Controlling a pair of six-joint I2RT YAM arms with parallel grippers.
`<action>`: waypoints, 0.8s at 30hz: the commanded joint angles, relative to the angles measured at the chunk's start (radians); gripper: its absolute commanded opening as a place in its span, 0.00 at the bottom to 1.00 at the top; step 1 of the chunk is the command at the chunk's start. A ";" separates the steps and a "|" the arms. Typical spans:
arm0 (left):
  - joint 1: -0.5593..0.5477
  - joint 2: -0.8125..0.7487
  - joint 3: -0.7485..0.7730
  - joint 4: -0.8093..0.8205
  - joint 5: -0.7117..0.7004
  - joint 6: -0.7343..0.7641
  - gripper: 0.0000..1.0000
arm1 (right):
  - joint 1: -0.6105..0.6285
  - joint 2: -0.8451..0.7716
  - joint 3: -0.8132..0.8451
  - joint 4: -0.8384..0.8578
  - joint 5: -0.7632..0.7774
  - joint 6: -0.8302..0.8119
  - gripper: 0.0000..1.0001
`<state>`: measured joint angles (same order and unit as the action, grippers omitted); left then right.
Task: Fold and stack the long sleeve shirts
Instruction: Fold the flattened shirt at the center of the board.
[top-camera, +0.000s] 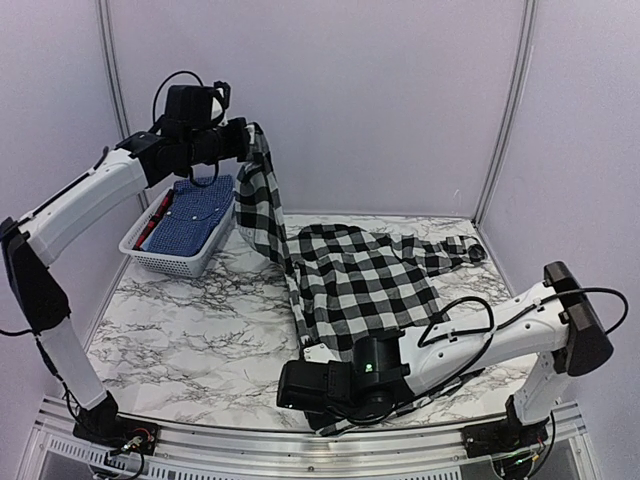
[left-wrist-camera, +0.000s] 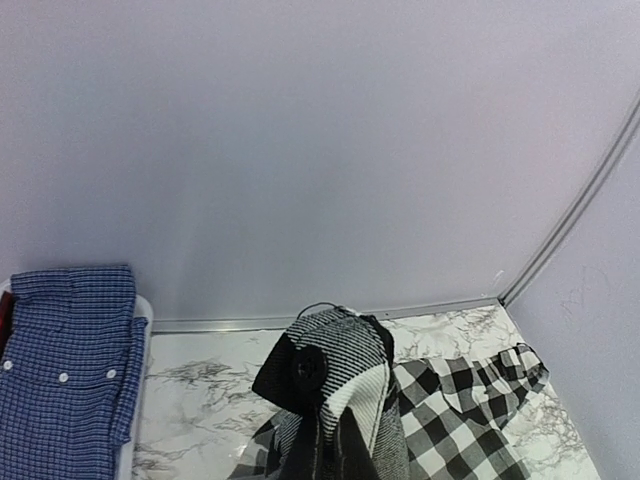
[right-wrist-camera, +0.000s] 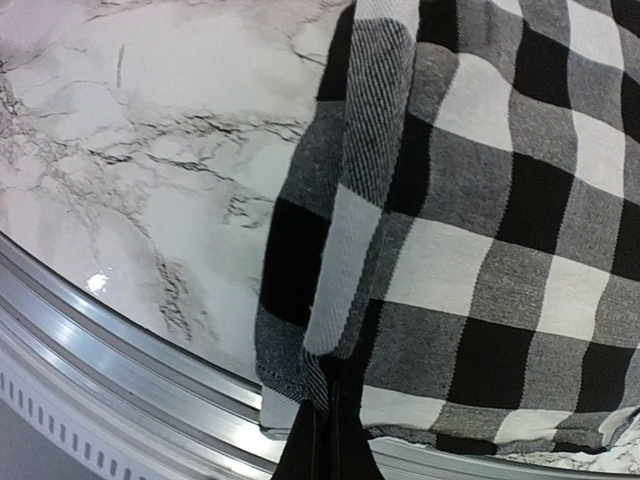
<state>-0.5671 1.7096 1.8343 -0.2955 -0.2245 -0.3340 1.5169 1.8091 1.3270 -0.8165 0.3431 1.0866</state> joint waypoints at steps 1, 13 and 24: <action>-0.058 0.114 0.127 0.052 0.002 0.020 0.00 | -0.021 -0.119 -0.124 0.091 0.017 0.066 0.00; -0.172 0.479 0.496 0.141 0.102 0.049 0.00 | -0.079 -0.284 -0.403 0.246 -0.033 0.071 0.00; -0.217 0.604 0.542 0.279 0.171 0.023 0.01 | -0.091 -0.345 -0.495 0.217 -0.019 0.110 0.00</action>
<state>-0.7727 2.3013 2.3425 -0.1249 -0.0875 -0.3061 1.4364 1.5158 0.8551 -0.6239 0.2985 1.1530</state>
